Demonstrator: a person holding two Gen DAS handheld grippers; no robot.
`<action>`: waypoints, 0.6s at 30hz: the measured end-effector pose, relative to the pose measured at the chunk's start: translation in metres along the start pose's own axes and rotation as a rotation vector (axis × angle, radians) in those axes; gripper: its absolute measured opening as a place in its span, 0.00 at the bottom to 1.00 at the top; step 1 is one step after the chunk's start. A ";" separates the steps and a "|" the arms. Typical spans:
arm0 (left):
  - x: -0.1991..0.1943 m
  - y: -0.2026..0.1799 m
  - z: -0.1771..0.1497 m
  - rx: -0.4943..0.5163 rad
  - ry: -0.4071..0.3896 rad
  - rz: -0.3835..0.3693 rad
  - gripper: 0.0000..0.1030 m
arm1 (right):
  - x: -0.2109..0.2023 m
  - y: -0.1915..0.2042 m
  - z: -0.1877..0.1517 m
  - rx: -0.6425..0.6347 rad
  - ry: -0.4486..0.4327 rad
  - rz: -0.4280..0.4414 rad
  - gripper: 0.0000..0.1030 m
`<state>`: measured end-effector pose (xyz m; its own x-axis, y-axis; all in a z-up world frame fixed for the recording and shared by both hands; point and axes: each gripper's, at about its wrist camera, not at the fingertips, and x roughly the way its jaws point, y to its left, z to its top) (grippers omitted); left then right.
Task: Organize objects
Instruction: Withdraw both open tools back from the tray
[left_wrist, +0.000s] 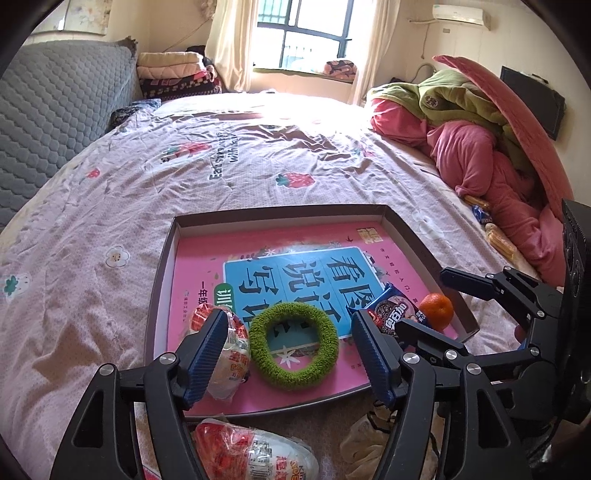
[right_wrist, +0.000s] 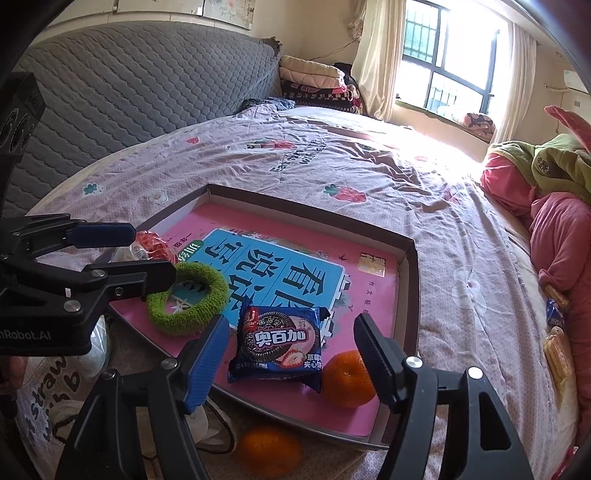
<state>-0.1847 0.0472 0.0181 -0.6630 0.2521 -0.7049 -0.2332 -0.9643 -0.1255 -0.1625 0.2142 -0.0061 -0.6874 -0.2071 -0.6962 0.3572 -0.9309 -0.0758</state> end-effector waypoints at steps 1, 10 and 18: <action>-0.002 0.001 0.000 -0.002 -0.004 0.003 0.69 | -0.001 -0.001 0.001 0.006 -0.004 0.002 0.68; -0.020 0.008 0.002 -0.008 -0.039 0.033 0.70 | -0.019 0.001 0.007 0.015 -0.058 0.023 0.70; -0.037 0.008 0.002 -0.015 -0.071 0.050 0.72 | -0.035 0.003 0.011 0.017 -0.103 0.045 0.71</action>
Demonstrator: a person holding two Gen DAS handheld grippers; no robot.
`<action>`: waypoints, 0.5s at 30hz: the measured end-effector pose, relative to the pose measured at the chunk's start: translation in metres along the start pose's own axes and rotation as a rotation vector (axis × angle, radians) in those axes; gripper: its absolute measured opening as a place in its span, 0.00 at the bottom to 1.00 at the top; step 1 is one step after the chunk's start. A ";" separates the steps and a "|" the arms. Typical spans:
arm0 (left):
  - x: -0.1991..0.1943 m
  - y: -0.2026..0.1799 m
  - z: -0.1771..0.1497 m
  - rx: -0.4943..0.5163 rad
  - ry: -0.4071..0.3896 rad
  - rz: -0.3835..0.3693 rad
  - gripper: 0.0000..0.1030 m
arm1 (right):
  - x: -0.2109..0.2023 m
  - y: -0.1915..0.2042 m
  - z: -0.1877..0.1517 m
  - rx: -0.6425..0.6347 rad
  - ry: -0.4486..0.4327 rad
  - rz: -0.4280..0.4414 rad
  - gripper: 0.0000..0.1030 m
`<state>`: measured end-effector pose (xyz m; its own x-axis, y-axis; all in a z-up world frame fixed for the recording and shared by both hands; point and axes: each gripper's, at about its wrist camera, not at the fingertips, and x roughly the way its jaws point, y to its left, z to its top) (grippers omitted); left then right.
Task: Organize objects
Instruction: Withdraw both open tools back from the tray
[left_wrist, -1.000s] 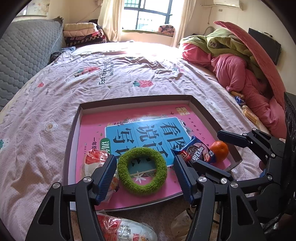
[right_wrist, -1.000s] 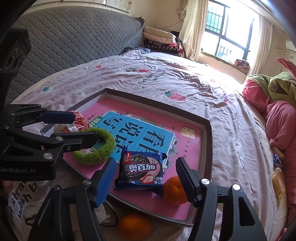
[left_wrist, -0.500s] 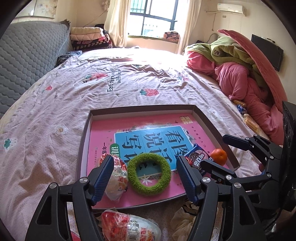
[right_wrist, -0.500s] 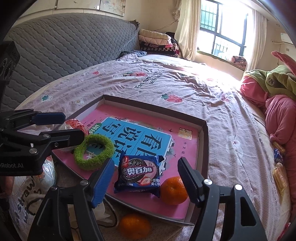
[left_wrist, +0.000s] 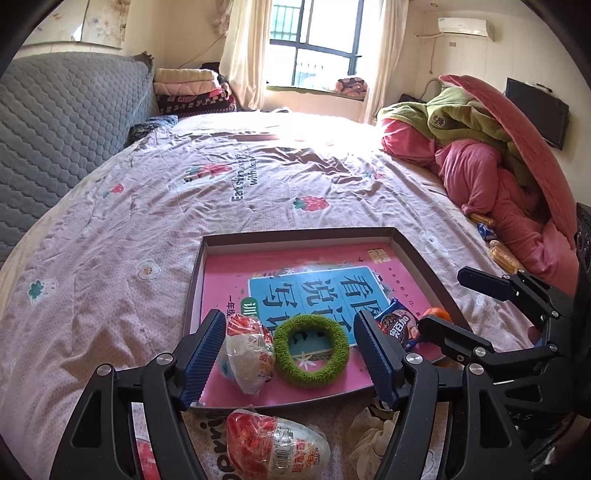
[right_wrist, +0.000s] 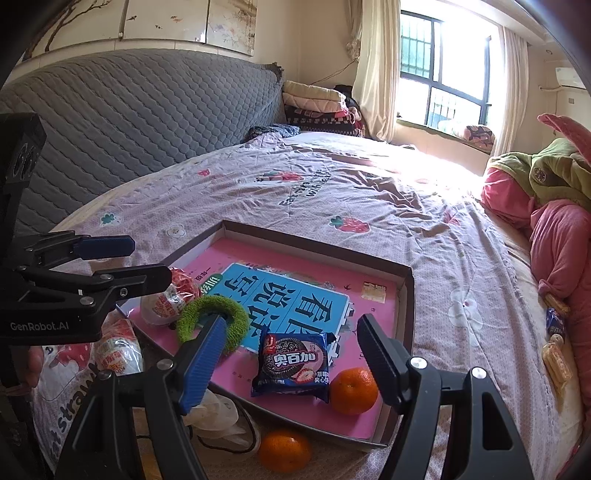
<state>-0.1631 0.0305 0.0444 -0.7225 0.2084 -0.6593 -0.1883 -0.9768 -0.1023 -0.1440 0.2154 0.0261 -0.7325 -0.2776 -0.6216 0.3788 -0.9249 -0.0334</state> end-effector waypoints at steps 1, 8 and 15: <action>-0.002 0.000 0.000 -0.003 -0.003 0.001 0.72 | -0.002 0.000 0.000 0.001 -0.006 0.000 0.71; -0.013 0.001 -0.004 -0.025 -0.015 0.001 0.72 | -0.014 0.000 0.004 0.018 -0.034 0.010 0.71; -0.023 0.003 -0.008 -0.047 -0.021 0.007 0.72 | -0.025 -0.002 0.007 0.029 -0.062 0.017 0.71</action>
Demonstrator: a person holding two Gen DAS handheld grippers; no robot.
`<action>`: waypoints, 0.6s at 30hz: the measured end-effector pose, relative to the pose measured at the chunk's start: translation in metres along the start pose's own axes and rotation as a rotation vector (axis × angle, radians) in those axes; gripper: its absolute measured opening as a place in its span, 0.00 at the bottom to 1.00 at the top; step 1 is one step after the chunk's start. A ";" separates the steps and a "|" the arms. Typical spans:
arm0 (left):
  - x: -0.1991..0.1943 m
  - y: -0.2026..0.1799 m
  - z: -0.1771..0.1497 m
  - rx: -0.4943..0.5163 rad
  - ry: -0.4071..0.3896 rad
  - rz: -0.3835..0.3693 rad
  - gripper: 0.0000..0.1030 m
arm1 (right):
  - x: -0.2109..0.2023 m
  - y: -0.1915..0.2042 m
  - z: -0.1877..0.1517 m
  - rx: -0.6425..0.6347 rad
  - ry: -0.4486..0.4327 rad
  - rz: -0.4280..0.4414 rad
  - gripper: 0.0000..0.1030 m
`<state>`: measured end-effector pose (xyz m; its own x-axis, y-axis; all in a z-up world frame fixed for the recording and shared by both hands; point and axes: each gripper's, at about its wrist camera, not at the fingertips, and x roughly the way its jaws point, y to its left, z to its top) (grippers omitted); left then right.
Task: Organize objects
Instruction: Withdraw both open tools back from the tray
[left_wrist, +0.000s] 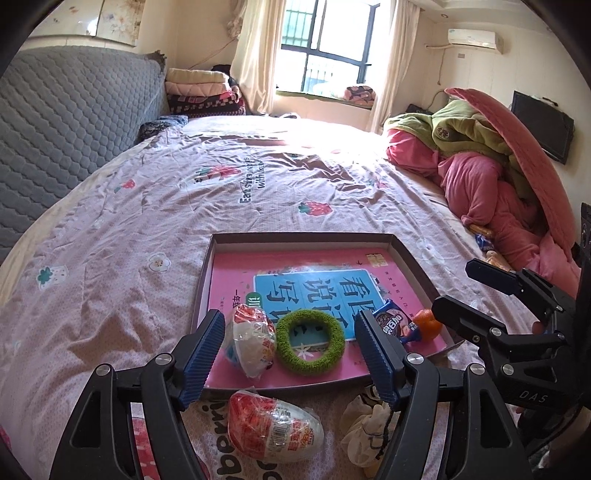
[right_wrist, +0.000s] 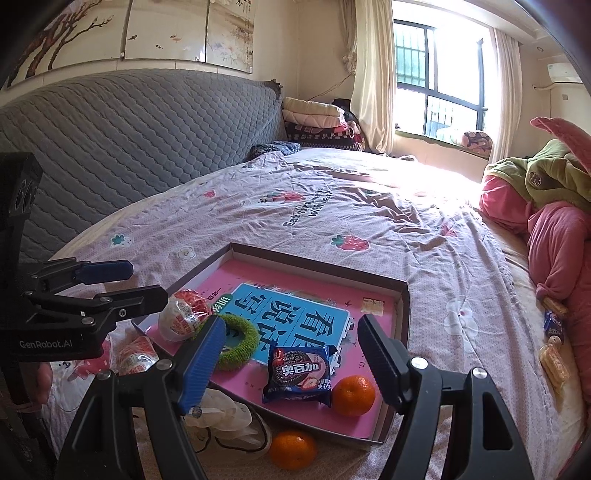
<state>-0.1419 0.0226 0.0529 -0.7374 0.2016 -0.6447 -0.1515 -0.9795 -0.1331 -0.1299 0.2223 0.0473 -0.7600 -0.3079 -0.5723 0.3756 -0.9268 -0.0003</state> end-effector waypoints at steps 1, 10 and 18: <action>-0.001 0.001 -0.001 -0.004 0.000 0.000 0.72 | -0.001 0.000 0.000 0.000 -0.002 0.002 0.71; -0.012 0.001 -0.007 -0.022 0.000 0.009 0.72 | -0.016 0.002 0.001 0.003 -0.028 0.007 0.72; -0.023 -0.001 -0.015 -0.026 0.005 0.017 0.72 | -0.029 0.002 0.001 0.011 -0.049 0.010 0.72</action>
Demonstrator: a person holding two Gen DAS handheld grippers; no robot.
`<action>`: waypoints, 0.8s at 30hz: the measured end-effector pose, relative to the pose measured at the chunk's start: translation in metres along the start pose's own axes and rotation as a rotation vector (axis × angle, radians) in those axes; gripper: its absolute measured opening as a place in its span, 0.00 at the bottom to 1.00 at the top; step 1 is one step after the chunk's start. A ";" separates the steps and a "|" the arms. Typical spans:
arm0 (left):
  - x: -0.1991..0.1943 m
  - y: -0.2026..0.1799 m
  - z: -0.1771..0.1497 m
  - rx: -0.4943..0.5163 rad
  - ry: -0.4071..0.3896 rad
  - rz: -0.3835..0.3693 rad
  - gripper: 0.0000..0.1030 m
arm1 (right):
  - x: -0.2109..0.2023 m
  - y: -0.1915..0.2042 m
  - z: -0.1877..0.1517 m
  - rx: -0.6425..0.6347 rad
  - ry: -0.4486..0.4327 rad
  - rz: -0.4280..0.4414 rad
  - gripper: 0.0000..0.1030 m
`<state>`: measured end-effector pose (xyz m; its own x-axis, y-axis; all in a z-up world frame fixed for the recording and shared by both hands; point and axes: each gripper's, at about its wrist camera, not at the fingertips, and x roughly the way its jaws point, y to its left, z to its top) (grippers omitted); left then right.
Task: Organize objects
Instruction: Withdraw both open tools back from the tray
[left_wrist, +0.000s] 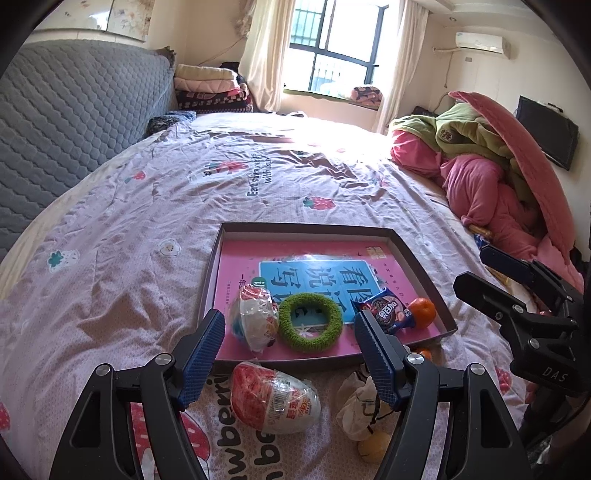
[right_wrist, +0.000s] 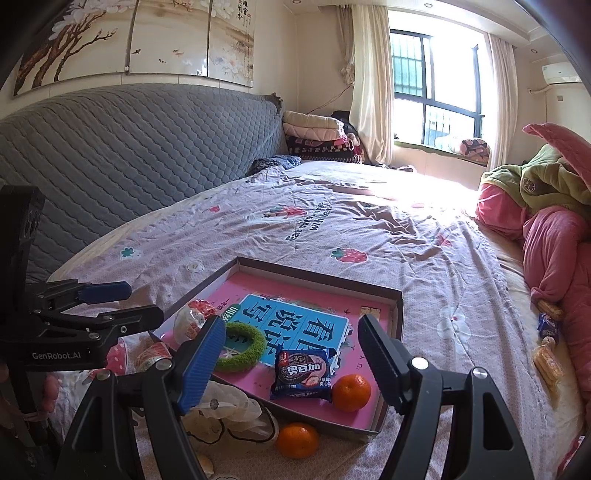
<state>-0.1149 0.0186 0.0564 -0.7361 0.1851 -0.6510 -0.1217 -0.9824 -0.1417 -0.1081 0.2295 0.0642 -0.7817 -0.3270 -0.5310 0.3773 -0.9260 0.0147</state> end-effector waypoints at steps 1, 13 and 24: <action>-0.002 0.000 -0.001 0.000 0.000 0.001 0.72 | -0.002 0.000 0.000 0.001 -0.004 -0.001 0.72; -0.023 -0.006 -0.009 0.011 -0.012 0.010 0.72 | -0.025 0.001 0.000 0.009 -0.045 0.009 0.72; -0.032 -0.006 -0.017 0.008 0.001 0.018 0.72 | -0.036 0.001 -0.001 0.024 -0.060 0.017 0.72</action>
<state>-0.0791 0.0193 0.0654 -0.7378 0.1672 -0.6540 -0.1137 -0.9858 -0.1237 -0.0785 0.2404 0.0825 -0.8038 -0.3525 -0.4792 0.3791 -0.9243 0.0439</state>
